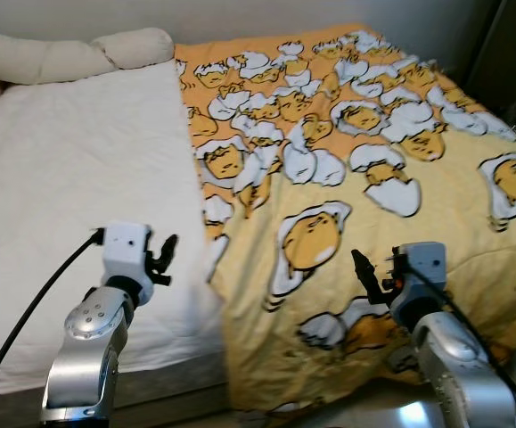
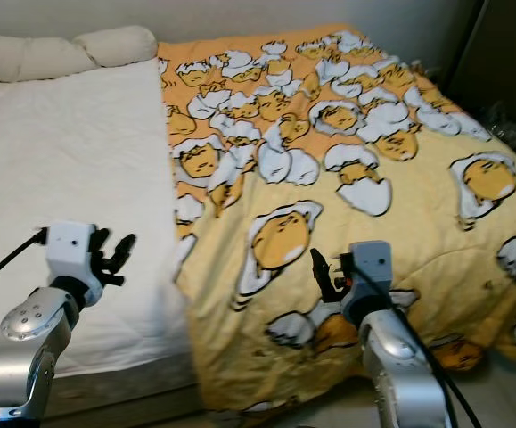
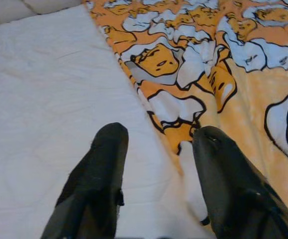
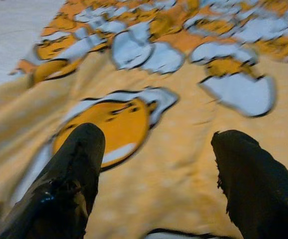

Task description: Clean up the room

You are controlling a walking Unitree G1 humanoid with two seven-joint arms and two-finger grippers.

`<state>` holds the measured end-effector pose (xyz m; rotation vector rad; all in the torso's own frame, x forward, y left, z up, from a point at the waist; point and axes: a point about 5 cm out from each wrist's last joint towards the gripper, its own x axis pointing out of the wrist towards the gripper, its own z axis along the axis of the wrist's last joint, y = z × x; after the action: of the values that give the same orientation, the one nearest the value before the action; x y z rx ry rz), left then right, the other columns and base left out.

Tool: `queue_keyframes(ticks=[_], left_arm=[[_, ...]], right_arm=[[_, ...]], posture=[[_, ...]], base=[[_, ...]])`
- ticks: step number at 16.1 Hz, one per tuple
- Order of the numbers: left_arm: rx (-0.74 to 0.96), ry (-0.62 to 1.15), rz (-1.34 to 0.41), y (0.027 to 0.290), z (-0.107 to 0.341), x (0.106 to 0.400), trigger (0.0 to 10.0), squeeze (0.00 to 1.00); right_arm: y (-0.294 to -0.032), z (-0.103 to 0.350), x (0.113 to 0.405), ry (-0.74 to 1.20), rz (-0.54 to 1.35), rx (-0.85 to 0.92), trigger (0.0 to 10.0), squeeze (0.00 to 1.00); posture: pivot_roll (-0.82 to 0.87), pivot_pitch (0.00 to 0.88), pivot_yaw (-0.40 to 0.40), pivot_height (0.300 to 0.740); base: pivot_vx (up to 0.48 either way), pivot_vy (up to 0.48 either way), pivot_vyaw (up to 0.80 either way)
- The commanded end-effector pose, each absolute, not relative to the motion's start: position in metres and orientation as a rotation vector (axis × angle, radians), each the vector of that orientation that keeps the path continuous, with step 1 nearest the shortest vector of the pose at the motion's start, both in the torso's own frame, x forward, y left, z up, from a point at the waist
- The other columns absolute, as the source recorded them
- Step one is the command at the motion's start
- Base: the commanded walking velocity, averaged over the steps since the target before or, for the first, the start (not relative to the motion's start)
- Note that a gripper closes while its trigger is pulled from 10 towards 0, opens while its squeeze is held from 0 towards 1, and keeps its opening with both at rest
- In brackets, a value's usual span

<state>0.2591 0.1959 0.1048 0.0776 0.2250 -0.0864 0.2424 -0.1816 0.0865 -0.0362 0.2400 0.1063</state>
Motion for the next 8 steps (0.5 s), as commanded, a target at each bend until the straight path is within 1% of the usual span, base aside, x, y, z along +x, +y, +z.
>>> queue_keyframes(ticks=[1,4,8], left_arm=[[0.091,0.213,-0.049,0.1983,0.1075,0.2574,10.0,0.9],[0.105,0.217,-0.016,0.2024,0.1068,0.2528,10.0,0.9],[0.144,0.217,-0.022,0.2005,0.1052,0.2573,10.0,0.9]], right_arm=[[-0.1848,0.0872,0.2456,0.227,0.073,-0.048,10.0,0.0],[-0.186,0.0844,0.2463,0.207,0.042,-0.072,10.0,0.0],[-0.1872,0.0836,0.2518,0.192,0.028,-0.073,10.0,0.0]], posture=[[-0.07,0.0,0.037,0.74],[-0.06,0.0,0.026,0.74],[-0.05,0.0,0.023,0.74]], base=[[0.0,-0.409,0.0],[0.0,-0.402,0.0],[0.0,-0.37,0.0]])
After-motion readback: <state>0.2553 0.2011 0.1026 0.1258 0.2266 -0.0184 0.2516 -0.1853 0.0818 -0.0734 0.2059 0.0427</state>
